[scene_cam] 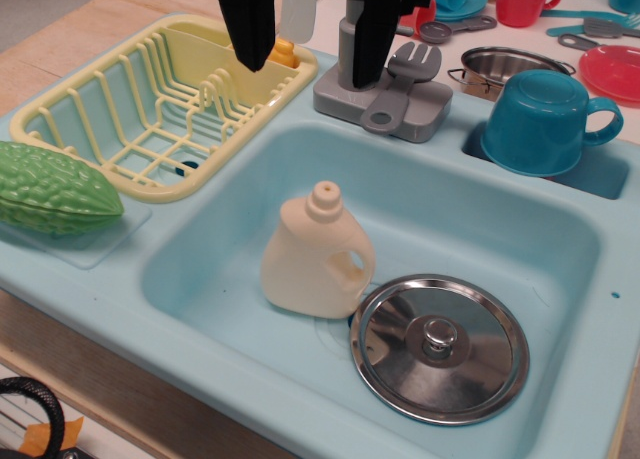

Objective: Put detergent from sink into drying rack

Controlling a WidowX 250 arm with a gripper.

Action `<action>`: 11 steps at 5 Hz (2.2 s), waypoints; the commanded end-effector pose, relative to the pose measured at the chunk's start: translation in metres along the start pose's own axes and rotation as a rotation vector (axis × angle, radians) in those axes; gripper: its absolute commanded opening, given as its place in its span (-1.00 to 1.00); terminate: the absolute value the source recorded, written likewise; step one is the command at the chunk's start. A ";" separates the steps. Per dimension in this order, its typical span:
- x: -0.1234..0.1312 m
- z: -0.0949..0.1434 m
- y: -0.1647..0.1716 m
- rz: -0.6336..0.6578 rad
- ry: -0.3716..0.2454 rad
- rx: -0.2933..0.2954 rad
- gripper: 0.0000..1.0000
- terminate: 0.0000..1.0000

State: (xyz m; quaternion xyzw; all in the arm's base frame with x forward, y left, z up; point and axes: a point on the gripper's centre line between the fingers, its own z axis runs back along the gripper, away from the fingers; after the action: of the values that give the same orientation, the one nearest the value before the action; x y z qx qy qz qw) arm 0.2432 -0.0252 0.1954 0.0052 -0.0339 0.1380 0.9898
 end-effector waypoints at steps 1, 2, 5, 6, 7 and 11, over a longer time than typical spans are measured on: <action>0.000 0.000 0.000 0.000 0.000 0.000 1.00 -1.00; -0.006 -0.001 -0.009 0.245 0.000 0.072 1.00 -1.00; -0.021 -0.024 -0.011 0.848 -0.096 0.015 1.00 -1.00; -0.018 -0.030 -0.009 0.937 -0.107 0.003 1.00 -1.00; -0.019 -0.036 -0.011 0.981 -0.098 -0.006 1.00 -1.00; -0.029 -0.086 -0.013 1.084 0.024 -0.114 -1.00 -1.00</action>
State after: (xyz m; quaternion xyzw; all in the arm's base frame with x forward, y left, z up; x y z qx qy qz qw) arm 0.2219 -0.0455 0.1037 -0.0592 -0.0194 0.6223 0.7803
